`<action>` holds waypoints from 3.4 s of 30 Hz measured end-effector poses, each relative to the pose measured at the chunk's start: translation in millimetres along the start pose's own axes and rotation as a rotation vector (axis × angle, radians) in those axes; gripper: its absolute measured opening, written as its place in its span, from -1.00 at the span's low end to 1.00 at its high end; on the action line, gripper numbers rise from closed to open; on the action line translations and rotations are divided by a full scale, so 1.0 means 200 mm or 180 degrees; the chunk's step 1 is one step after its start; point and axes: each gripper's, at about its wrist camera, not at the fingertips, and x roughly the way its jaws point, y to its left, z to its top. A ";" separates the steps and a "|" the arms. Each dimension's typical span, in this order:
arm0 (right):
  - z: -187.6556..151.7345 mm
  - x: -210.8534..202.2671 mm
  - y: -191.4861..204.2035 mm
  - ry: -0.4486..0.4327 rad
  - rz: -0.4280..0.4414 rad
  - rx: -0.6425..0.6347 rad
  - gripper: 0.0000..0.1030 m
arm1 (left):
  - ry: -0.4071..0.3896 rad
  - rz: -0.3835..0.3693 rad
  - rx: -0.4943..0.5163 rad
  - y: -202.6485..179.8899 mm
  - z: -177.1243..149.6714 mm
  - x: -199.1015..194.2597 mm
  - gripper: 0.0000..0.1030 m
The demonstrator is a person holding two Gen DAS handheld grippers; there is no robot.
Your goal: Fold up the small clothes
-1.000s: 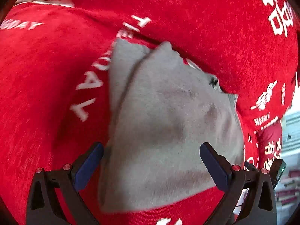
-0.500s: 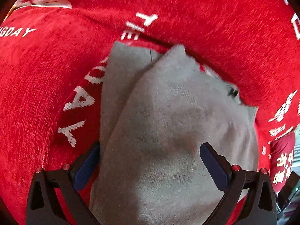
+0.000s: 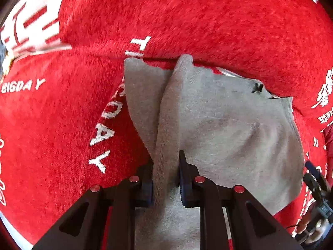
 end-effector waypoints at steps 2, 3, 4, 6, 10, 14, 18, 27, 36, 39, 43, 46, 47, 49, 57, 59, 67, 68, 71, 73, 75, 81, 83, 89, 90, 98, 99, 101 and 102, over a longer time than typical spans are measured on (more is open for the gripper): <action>0.05 0.04 0.03 0.0013 -0.0030 -0.0041 0.81 | -0.0066 -0.0045 0.0044 -0.05 0.00 -0.07 -0.63; 0.07 0.07 0.05 0.0041 -0.0048 -0.0079 0.81 | -0.0110 -0.0054 0.0078 -0.09 0.00 -0.11 -0.63; 0.09 0.10 0.07 0.0081 -0.0061 -0.0127 0.81 | -0.0163 -0.0043 0.0148 -0.12 0.00 -0.16 -0.63; 0.13 0.17 0.11 0.0118 -0.0068 -0.0231 0.81 | -0.0205 -0.0026 0.0255 -0.18 -0.01 -0.25 -0.64; 0.14 0.48 0.23 0.0651 -0.0394 -0.0573 0.96 | -0.0236 0.0029 0.0392 -0.33 0.00 -0.32 -0.66; 0.16 0.44 0.29 0.0449 -0.0669 -0.0772 0.97 | -0.0204 0.0091 0.0477 -0.47 -0.02 -0.35 -0.68; 0.11 0.20 0.15 0.0095 -0.0605 -0.0461 0.97 | -0.0176 0.0090 0.0593 -0.67 -0.01 -0.34 -0.70; -0.12 -0.08 -0.18 0.0050 -0.0489 -0.0208 0.97 | 0.0003 -0.0108 0.0733 -1.20 -0.03 -0.23 -0.77; -0.23 -0.16 -0.37 -0.0040 0.0067 0.0320 0.97 | 0.0487 -0.0388 0.0770 -1.42 -0.21 0.14 -0.77; -0.22 -0.21 -0.39 -0.0162 0.0490 0.0356 0.97 | 0.0381 -0.0709 0.0522 -1.26 -0.15 0.05 -0.77; -0.13 -0.14 -0.45 -0.0163 0.1267 0.0760 0.97 | 0.0463 -0.0745 0.0406 -1.15 -0.11 0.05 -0.77; -0.04 -0.04 -0.47 -0.0101 0.1885 0.1107 0.97 | 0.0407 -0.0857 0.0352 -1.10 -0.11 0.00 -0.77; 0.00 0.00 -0.48 -0.0062 0.2001 0.1220 0.97 | 0.0371 -0.0914 0.0315 -1.08 -0.10 -0.02 -0.77; 0.07 0.09 -0.48 0.0060 0.2220 0.1394 0.97 | 0.0292 -0.0967 0.0279 -1.05 -0.10 -0.06 -0.77; 0.32 0.43 -0.39 0.0453 0.2379 0.1753 0.98 | 0.0325 -0.0690 0.0658 -1.16 -0.17 0.00 -0.77; 0.37 0.44 -0.34 0.0544 0.2305 0.1618 0.98 | 0.0334 -0.0662 0.0673 -1.19 -0.18 0.03 -0.77; 0.37 0.43 -0.26 0.0833 0.2303 0.1658 0.89 | 0.0285 -0.0781 0.0611 -1.17 -0.16 0.00 -0.77; 0.38 0.44 -0.23 0.0871 0.2264 0.1622 0.86 | 0.0266 -0.0782 0.0625 -1.16 -0.16 -0.01 -0.77; 0.40 0.46 -0.16 0.0895 0.2070 0.1478 0.02 | 0.0186 -0.0755 0.0666 -1.14 -0.18 -0.05 -0.77; 0.41 0.44 -0.12 0.0852 0.1784 0.1196 -0.67 | 0.0154 -0.0734 0.0699 -1.15 -0.18 -0.09 -0.77; 0.44 0.36 -0.04 0.0665 0.1560 0.0872 -0.68 | 0.0064 -0.0727 0.0759 -1.18 -0.18 -0.12 -0.77; 0.54 0.17 -0.02 0.0257 0.1218 0.0251 -0.70 | 0.0045 -0.0749 0.0895 -1.40 -0.16 -0.10 -0.77; 0.54 0.23 -0.12 0.0366 0.1102 0.0244 -0.69 | 0.0189 -0.0760 0.0850 -1.45 -0.16 0.01 -0.77; 0.40 0.43 -0.35 0.0458 0.0840 0.0419 -0.66 | 0.0337 -0.1078 0.0475 -1.45 -0.16 0.24 -0.47; 0.40 0.42 -0.36 0.0416 0.0878 0.0481 -0.61 | 0.0375 -0.1199 0.0457 -1.44 -0.16 0.23 -0.08; 0.31 0.01 -0.38 0.0016 0.0703 0.0430 0.02 | 0.0162 -0.1123 0.0776 -1.22 -0.28 -0.16 0.17; 0.26 -0.05 -0.39 0.0020 0.0734 0.0419 0.12 | 0.0023 -0.1031 0.0824 -1.15 -0.32 -0.24 0.49; 0.15 -0.17 -0.35 0.0027 0.0787 0.0390 0.21 | -0.0284 -0.0757 0.0764 -1.00 -0.30 -0.33 1.00; 0.09 -0.22 -0.33 0.0030 0.0862 0.0366 0.23 | -0.0496 -0.0578 0.0697 -0.92 -0.36 -0.39 1.00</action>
